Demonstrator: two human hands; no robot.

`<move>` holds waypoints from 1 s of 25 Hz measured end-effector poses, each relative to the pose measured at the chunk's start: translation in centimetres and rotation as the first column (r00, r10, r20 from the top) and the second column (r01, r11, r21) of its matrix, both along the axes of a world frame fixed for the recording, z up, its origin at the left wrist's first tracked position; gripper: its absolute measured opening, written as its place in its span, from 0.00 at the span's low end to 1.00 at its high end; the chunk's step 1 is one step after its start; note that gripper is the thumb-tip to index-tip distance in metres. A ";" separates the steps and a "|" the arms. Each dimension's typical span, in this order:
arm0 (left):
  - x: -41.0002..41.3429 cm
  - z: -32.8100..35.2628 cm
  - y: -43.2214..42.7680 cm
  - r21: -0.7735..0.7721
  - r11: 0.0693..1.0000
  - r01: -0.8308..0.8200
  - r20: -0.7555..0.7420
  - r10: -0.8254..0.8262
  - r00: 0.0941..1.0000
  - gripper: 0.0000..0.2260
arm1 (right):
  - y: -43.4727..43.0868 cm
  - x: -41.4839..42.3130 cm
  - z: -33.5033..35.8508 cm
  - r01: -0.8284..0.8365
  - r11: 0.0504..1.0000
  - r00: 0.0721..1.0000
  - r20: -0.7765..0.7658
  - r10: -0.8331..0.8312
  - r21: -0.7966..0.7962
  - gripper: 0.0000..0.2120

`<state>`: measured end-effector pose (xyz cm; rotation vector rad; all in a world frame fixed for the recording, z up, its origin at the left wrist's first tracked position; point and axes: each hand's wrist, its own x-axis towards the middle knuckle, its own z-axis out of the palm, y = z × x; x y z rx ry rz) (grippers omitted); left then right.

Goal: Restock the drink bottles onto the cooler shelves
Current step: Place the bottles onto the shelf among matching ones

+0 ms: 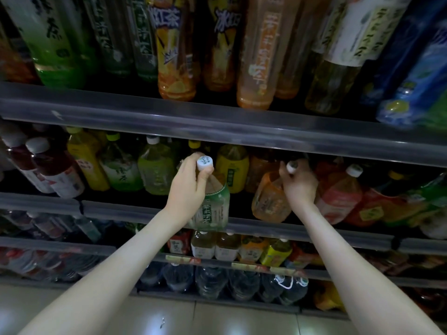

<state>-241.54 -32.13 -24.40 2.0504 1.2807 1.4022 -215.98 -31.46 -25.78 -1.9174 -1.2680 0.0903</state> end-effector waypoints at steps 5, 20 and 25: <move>2.8 -0.4 0.0 -0.036 0.999 -0.005 -0.031 0.003 1.000 0.15 | 1.2 3.5 -0.1 -0.021 0.999 1.000 -0.006 0.021 -0.041 0.22; 4.4 -0.2 0.3 -0.025 0.999 0.020 -0.001 -0.020 1.000 0.16 | -1.0 5.6 0.4 -0.129 0.990 0.989 -0.082 0.124 -0.061 0.21; 3.6 0.2 0.2 -0.051 0.994 0.093 0.008 -0.092 0.996 0.17 | -3.0 5.6 -0.1 -0.030 0.999 0.997 -0.065 0.031 0.019 0.18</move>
